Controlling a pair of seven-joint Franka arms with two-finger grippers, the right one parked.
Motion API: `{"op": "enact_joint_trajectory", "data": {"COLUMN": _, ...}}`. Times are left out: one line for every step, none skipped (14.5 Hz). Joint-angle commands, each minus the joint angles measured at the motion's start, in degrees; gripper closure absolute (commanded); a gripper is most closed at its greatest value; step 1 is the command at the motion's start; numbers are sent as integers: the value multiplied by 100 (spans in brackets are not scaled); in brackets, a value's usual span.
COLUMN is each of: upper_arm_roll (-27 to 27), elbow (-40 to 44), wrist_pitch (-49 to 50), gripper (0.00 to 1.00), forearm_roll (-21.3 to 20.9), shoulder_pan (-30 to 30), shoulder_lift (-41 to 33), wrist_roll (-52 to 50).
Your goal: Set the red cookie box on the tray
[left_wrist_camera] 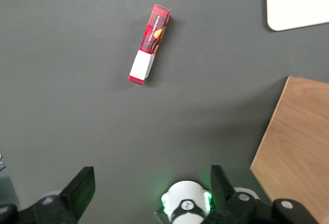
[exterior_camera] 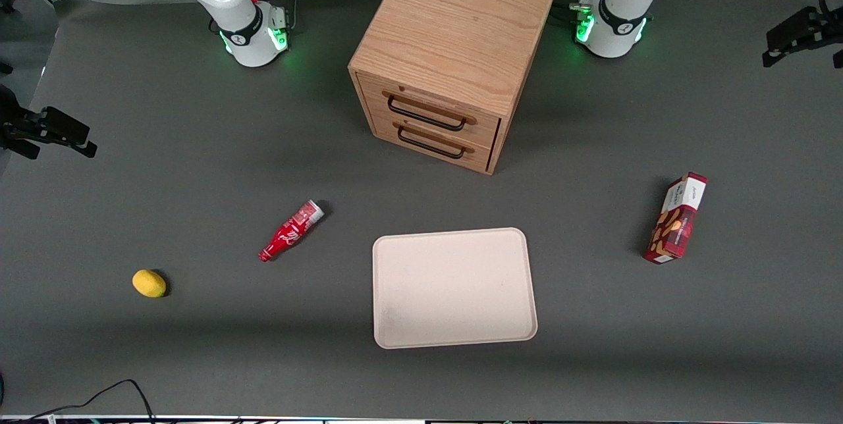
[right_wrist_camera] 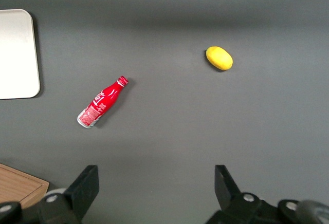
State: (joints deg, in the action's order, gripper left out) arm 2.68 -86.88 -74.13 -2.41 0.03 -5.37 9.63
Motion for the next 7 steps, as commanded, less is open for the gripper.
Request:
{"op": "enact_joint_trajectory", "data": {"upper_arm_roll": 416, "elbow": 198, "wrist_pitch": -153, "gripper": 0, "forearm_roll": -58, "shoulder_pan": 23, "shoulder_lift": 570, "wrist_roll": 1037}}
{"op": "enact_joint_trajectory", "data": {"upper_arm_roll": 505, "elbow": 137, "wrist_pitch": -346, "gripper": 0, "forearm_roll": -58, "shoulder_pan": 32, "shoulder_lift": 764, "wrist_roll": 1449}}
{"op": "enact_joint_trajectory", "data": {"upper_arm_roll": 636, "elbow": 15, "wrist_pitch": -539, "gripper": 0, "forearm_roll": -14, "shoulder_pan": 41, "shoulder_lift": 939, "wrist_roll": 1810}}
{"op": "enact_joint_trajectory", "data": {"upper_arm_roll": 733, "elbow": -221, "wrist_pitch": -828, "gripper": 0, "forearm_roll": 21, "shoulder_pan": 41, "shoulder_lift": 1046, "wrist_roll": 2101}}
{"op": "enact_joint_trajectory", "data": {"upper_arm_roll": 734, "elbow": -554, "wrist_pitch": -1197, "gripper": 0, "forearm_roll": 47, "shoulder_pan": 41, "shoulder_lift": 1099, "wrist_roll": 2234}}
{"op": "enact_joint_trajectory", "data": {"upper_arm_roll": 734, "elbow": -975, "wrist_pitch": -1687, "gripper": 0, "forearm_roll": 126, "shoulder_pan": 41, "shoulder_lift": 1143, "wrist_roll": 2297}}
{"op": "enact_joint_trajectory", "data": {"upper_arm_roll": 734, "elbow": -1310, "wrist_pitch": -2136, "gripper": 0, "forearm_roll": 214, "shoulder_pan": 32, "shoulder_lift": 1230, "wrist_roll": 2437}}
